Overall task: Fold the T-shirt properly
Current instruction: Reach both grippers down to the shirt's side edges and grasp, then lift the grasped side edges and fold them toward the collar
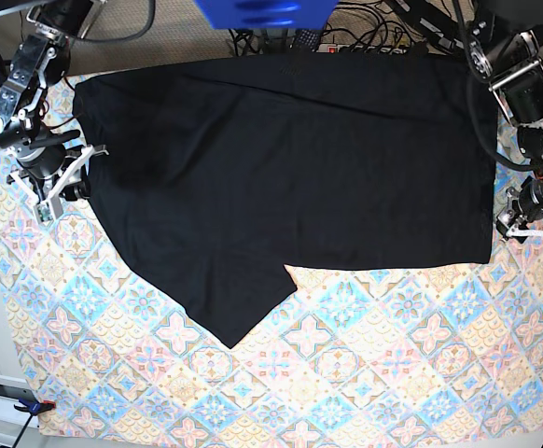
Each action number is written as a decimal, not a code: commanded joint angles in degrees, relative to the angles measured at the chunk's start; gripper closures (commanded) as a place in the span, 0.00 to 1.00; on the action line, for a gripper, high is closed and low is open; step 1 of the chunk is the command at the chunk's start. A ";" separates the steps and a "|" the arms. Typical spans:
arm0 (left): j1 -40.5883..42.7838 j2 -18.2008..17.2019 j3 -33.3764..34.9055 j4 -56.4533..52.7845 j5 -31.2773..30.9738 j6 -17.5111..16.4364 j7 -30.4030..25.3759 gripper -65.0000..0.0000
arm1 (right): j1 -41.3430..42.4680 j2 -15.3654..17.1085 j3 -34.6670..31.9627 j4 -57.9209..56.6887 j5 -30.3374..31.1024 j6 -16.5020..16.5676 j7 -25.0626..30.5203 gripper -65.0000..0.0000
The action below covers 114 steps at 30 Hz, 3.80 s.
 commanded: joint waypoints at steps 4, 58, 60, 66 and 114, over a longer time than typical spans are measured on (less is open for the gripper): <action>-6.38 -1.12 3.00 -7.77 1.30 -0.43 -5.76 0.54 | 0.65 0.82 0.23 0.90 0.67 -0.03 1.27 0.81; -4.01 4.77 14.78 9.81 1.65 -3.42 -4.96 1.00 | 31.94 6.88 -24.04 -45.60 -18.93 -0.03 15.86 0.61; -3.31 4.77 14.78 10.25 1.30 -3.42 -4.96 1.00 | 33.09 7.67 -24.30 -48.24 -18.84 -0.03 17.53 0.57; -1.81 4.77 14.69 10.42 1.12 -3.42 -4.96 1.00 | 36.08 7.76 -24.39 -55.10 -18.84 -0.03 21.58 0.57; 0.65 4.77 14.61 10.51 1.12 -3.50 -5.14 1.00 | 42.23 9.52 -24.04 -71.36 -18.84 -0.03 35.11 1.00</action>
